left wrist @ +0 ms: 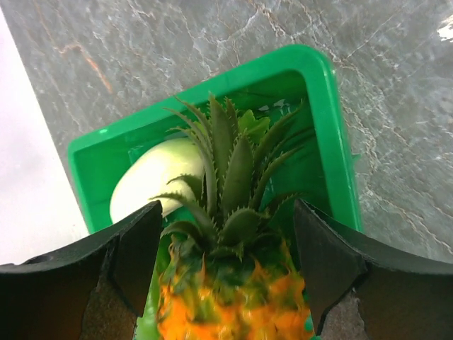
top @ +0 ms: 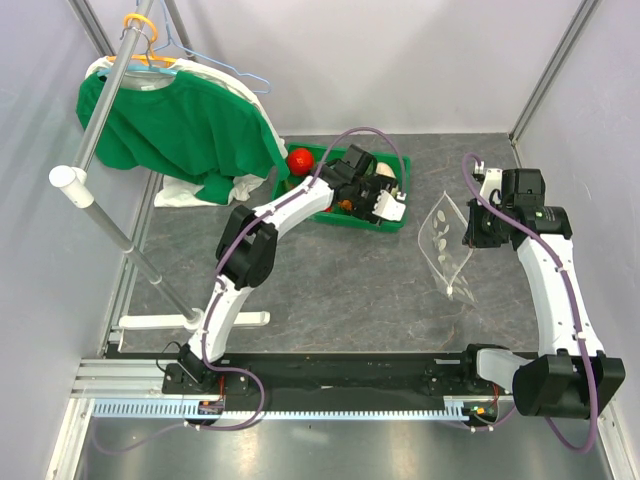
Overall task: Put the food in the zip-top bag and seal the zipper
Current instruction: Pick up the fake fruit from the bin.
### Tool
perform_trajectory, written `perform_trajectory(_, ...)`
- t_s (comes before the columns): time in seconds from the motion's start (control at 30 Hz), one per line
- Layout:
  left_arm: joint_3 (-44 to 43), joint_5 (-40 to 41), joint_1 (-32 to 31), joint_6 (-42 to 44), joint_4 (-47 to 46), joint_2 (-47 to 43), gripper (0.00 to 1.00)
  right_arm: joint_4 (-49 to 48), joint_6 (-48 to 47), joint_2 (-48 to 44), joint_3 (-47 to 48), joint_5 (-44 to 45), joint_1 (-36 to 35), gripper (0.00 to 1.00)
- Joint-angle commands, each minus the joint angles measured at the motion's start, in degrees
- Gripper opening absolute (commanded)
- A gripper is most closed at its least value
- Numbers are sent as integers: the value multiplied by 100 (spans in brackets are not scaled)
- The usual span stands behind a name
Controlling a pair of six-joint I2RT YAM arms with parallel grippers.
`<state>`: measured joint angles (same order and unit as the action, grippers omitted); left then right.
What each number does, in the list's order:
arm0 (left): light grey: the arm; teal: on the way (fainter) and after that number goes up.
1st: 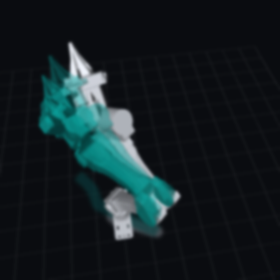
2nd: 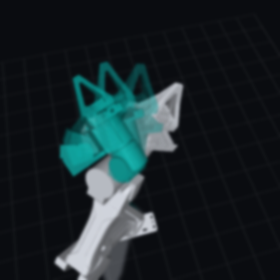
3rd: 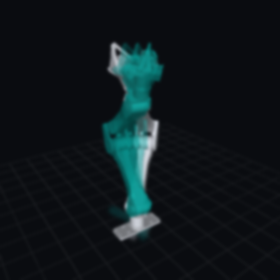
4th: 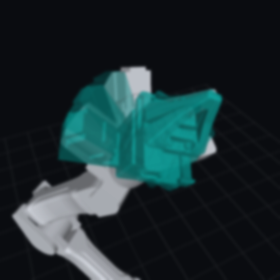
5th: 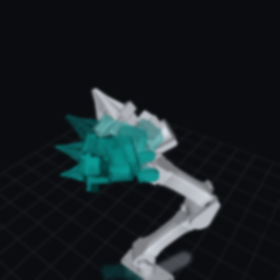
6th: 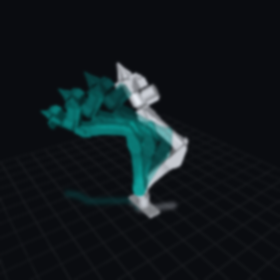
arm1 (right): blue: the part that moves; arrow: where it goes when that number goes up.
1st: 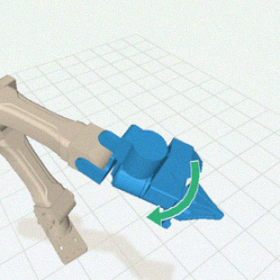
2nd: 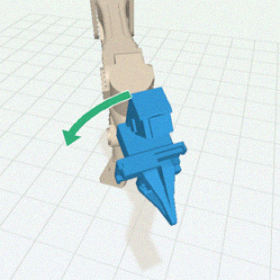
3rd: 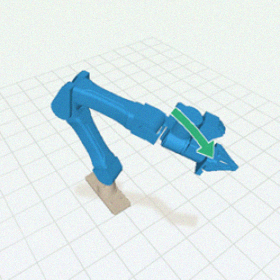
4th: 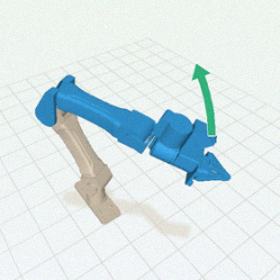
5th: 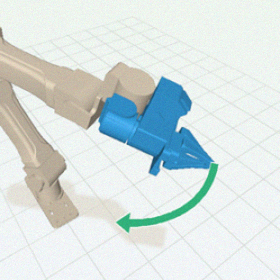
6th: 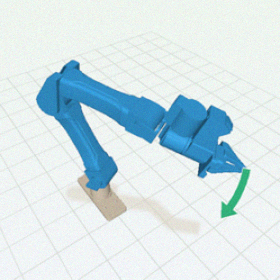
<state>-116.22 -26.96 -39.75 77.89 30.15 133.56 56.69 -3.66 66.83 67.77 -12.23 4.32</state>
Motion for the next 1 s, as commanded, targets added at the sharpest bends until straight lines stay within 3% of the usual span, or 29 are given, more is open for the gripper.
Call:
perform_trajectory(0.0,-471,112,-51,140,17,267,80,0,85,32,211,-86,34,0)
perform_trajectory(0.27,-797,375,-174,25,-1,662,72,18,94,23,263,-69,78,0)
perform_trajectory(0.37,-779,446,-183,34,8,672,64,36,102,50,325,-87,87,0)
perform_trajectory(0.57,-621,279,-209,-46,35,365,31,53,129,50,316,-227,96,0)
perform_trajectory(0.63,-455,183,-226,-54,52,49,25,53,129,67,316,-271,96,0)
perform_trajectory(0.77,-182,-11,-227,-343,87,-549,2,18,155,111,377,-438,96,0)
perform_trajectory(0.97,-111,-274,-156,-1290,-17,-1366,2,-131,357,67,483,-825,96,0)
